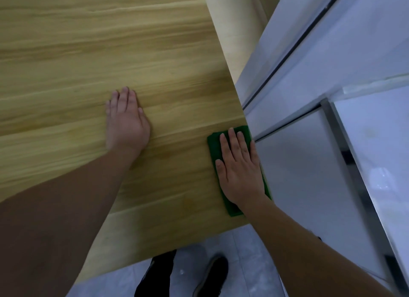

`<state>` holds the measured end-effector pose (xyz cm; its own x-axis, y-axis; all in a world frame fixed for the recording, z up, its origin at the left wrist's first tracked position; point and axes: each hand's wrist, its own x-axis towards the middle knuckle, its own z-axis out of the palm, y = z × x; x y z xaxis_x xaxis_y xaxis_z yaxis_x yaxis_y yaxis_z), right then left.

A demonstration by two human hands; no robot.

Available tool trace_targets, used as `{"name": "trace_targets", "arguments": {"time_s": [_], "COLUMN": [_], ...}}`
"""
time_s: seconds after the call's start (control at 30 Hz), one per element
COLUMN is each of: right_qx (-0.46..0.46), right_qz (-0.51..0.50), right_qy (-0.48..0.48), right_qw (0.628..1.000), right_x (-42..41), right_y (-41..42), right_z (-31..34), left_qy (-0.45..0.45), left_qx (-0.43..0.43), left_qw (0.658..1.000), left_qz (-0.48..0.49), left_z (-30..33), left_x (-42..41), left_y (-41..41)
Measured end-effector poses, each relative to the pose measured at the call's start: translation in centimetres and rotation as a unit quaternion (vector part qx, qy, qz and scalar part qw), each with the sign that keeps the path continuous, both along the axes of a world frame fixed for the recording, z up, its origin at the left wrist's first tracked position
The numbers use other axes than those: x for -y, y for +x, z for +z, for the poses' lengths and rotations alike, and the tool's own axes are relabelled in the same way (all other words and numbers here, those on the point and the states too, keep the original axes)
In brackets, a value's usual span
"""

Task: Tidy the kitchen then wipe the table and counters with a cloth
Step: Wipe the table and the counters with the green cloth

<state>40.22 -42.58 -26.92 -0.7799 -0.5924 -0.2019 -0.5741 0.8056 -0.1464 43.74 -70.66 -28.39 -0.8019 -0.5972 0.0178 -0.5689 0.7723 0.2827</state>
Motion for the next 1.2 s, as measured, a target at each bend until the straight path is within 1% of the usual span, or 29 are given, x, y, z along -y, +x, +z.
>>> {"name": "trace_targets", "arguments": {"time_s": [0.2, 0.3, 0.47, 0.77, 1.0, 1.2], "right_qx": [-0.006, -0.013, 0.004, 0.018, 0.022, 0.006], "right_qz": [-0.006, -0.005, 0.001, 0.019, 0.024, -0.032], "right_qy": [0.001, 0.009, 0.018, -0.001, 0.002, -0.009], "right_qw": [1.000, 1.000, 1.000, 1.000, 0.999, 0.999], "right_x": [-2.5, -2.2, -2.1, -2.6, -3.0, -3.2], "right_y": [3.3, 3.2, 2.8, 2.1, 1.4, -0.6], "right_z": [0.0, 0.0, 0.2, 0.2, 0.3, 0.0], "left_qy": [0.001, -0.009, -0.023, -0.027, -0.020, -0.018], "left_qx": [-0.009, -0.009, -0.015, -0.023, -0.025, -0.023], "left_qw": [1.000, 1.000, 1.000, 0.999, 0.999, 1.000], "left_qz": [-0.007, -0.003, -0.013, -0.018, -0.017, -0.007], "left_z": [0.4, 0.5, 0.2, -0.2, -0.2, -0.2], "left_x": [-0.3, -0.3, -0.2, 0.1, 0.0, -0.1], "left_y": [0.3, 0.2, 0.4, 0.3, 0.5, 0.3]}}
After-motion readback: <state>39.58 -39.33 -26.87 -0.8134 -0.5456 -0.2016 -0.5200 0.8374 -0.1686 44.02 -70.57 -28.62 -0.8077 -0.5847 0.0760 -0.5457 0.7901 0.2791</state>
